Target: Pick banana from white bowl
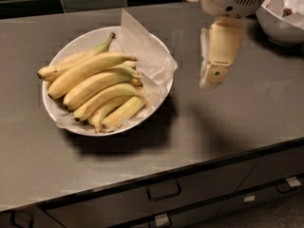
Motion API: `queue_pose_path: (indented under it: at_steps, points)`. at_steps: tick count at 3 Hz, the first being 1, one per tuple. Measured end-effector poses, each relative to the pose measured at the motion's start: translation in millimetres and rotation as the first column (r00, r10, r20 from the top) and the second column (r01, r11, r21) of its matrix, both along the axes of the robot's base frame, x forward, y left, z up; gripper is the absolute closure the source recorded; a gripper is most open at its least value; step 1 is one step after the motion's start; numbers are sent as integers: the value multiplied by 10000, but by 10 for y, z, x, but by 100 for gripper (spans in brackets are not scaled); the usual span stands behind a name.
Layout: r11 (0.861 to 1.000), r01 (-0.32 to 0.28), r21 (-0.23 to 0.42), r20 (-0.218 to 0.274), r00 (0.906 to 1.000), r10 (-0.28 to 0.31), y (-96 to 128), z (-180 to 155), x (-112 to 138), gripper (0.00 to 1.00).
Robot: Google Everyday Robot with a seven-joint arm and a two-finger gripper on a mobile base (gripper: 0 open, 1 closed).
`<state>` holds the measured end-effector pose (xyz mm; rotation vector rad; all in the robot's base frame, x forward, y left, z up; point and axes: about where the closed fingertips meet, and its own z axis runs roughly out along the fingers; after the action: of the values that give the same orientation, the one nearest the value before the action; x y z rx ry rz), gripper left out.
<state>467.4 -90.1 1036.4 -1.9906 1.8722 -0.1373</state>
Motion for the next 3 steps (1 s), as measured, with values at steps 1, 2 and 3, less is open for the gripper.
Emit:
queue_pose_path:
  at_steps: [1, 2, 3]
  points:
    - [9972, -743, 52, -28, 9972, 743, 318, -41, 80, 0]
    - [9875, -1563, 204, -86, 9876, 1565, 696, -93, 165, 0]
    - [9797, -1969, 385, -253, 9799, 1979, 914, -198, 254, 0]
